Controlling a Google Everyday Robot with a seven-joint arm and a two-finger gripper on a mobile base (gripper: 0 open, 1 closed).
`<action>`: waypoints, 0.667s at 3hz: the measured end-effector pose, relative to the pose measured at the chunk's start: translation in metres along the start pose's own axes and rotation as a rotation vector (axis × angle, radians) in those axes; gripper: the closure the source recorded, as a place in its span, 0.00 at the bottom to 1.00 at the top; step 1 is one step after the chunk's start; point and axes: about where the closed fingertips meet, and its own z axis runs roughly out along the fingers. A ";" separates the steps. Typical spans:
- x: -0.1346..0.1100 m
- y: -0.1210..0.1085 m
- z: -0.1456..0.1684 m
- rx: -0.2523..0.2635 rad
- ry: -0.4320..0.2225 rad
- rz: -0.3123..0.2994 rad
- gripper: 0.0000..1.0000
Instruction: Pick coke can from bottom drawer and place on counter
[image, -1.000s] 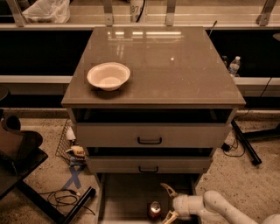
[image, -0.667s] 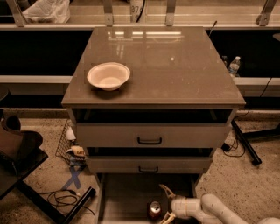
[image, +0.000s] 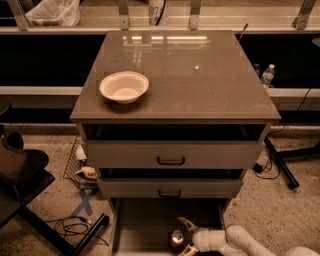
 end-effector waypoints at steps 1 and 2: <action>0.005 0.002 0.005 0.003 -0.001 0.025 0.46; 0.004 0.003 0.006 0.001 -0.003 0.025 0.68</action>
Offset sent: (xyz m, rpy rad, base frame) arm -0.0006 0.0022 -0.0053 0.0036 0.0200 -0.0104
